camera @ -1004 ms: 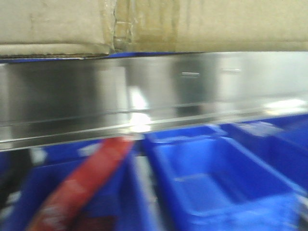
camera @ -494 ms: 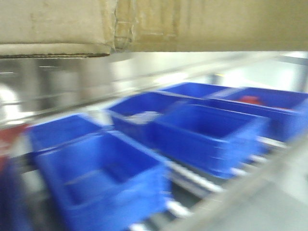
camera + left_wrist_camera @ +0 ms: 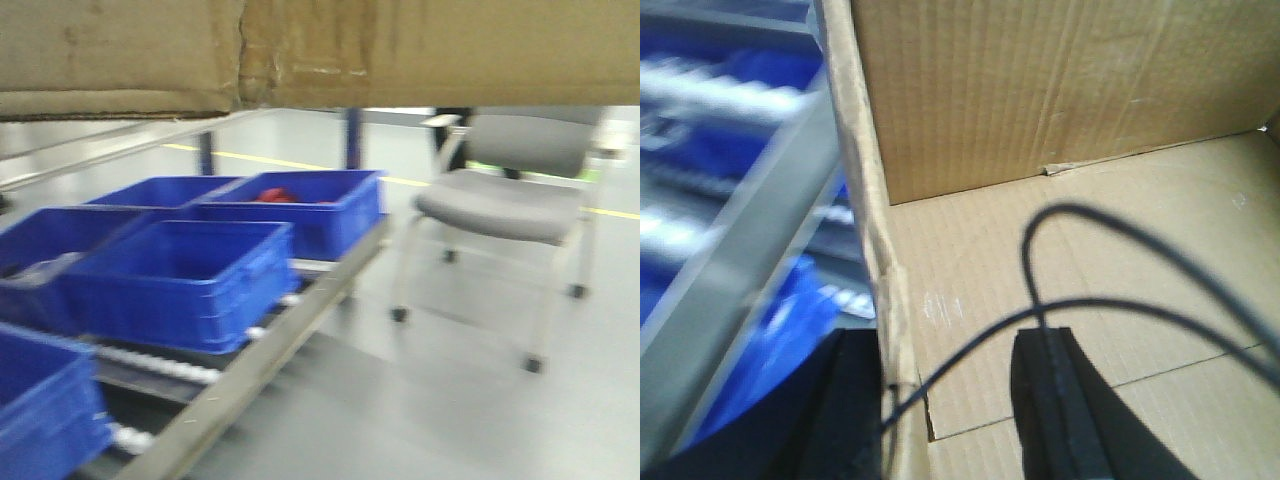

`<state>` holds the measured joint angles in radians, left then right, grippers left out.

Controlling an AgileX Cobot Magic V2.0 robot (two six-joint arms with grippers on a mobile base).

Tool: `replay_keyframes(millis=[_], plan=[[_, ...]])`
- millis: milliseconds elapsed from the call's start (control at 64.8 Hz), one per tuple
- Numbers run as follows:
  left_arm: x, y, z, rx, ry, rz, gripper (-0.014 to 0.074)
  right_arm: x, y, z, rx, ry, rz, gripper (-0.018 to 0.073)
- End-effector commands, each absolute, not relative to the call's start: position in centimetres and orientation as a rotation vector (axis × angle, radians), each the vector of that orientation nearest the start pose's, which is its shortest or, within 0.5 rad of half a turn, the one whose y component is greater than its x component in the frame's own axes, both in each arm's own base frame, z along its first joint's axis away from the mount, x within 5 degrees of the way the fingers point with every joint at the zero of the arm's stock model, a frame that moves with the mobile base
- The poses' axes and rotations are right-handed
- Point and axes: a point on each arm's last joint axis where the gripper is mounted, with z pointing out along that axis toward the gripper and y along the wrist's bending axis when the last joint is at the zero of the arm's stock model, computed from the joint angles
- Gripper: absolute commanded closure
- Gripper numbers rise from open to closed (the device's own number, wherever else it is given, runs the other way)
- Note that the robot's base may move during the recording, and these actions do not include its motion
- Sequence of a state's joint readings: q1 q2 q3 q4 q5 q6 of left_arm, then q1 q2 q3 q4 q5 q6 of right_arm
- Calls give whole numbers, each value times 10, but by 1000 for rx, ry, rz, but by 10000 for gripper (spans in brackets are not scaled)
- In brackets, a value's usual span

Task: Grab carton from right shelf to conveyor
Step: 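Hold the carton in both grippers while the base turns away from the shelf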

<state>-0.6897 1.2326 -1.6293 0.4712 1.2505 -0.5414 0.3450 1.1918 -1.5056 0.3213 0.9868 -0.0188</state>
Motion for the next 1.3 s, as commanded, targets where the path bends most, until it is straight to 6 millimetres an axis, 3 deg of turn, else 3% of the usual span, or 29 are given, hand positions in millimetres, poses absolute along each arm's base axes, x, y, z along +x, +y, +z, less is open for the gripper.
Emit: replay_keyframes(millis=[0,1281], plan=[[184,-110,488,176,2191,-139,605,208,99,480,-344,2044,582,627],[184,-110,488,175,2190,-137,605,208,99,480,-344,2044,582,627]])
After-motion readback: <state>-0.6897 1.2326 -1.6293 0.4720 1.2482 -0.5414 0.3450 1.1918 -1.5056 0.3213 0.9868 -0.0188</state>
